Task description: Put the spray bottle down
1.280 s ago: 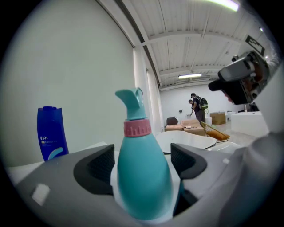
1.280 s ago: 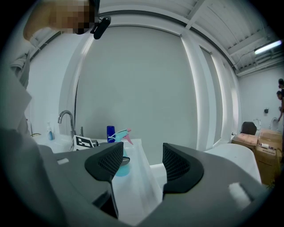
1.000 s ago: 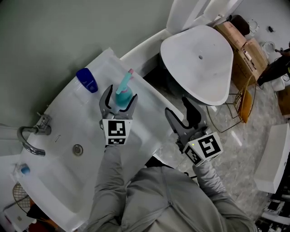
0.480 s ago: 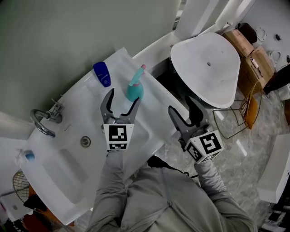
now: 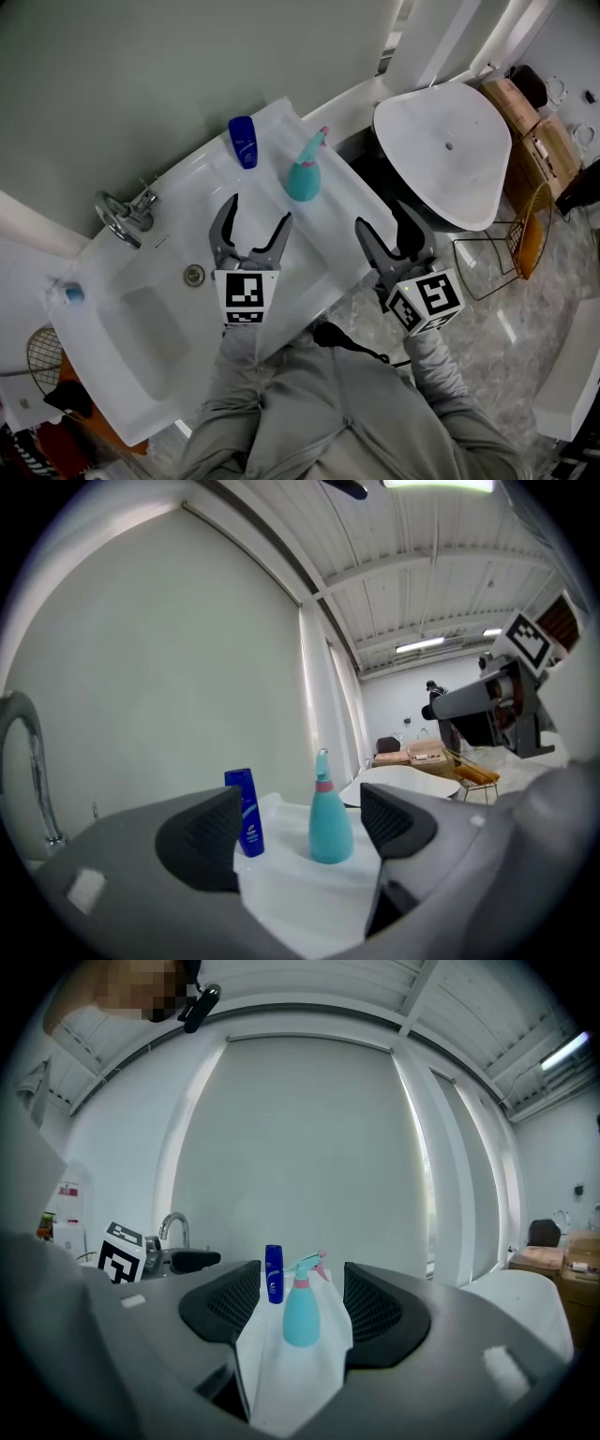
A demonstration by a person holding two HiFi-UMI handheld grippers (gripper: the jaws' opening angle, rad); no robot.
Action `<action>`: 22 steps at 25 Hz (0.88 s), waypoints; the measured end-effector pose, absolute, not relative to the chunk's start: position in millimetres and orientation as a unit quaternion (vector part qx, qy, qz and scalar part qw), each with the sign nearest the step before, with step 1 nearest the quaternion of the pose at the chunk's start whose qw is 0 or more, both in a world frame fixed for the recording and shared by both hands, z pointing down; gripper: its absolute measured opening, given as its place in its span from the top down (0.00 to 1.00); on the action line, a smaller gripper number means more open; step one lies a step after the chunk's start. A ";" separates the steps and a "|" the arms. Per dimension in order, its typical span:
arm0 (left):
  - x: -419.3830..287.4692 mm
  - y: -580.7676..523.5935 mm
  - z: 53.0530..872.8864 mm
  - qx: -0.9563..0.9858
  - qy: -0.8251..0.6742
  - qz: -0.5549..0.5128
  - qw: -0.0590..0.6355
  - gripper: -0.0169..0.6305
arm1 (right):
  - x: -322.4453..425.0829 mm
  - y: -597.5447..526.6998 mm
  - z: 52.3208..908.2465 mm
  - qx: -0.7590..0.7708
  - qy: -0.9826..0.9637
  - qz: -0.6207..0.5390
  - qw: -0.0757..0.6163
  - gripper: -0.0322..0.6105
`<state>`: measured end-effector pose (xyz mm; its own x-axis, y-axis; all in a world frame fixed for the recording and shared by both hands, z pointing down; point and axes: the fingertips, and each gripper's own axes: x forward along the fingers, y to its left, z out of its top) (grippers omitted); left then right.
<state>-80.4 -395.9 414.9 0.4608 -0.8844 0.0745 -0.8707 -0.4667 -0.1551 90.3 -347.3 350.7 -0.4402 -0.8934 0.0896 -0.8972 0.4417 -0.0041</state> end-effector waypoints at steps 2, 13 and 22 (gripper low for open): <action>-87.8 -387.0 410.8 -0.850 0.519 -0.069 0.048 0.32 | 85.9 -341.6 350.5 0.525 -0.850 0.025 0.035 0.54; -117.2 -341.6 387.7 -0.839 0.538 -0.063 0.060 0.32 | 64.2 -314.5 347.9 0.511 -0.859 0.016 0.028 0.54; -134.3 -306.5 380.8 -0.829 0.553 -0.061 0.058 0.33 | 51.0 -298.7 347.3 0.499 -0.866 0.016 0.028 0.54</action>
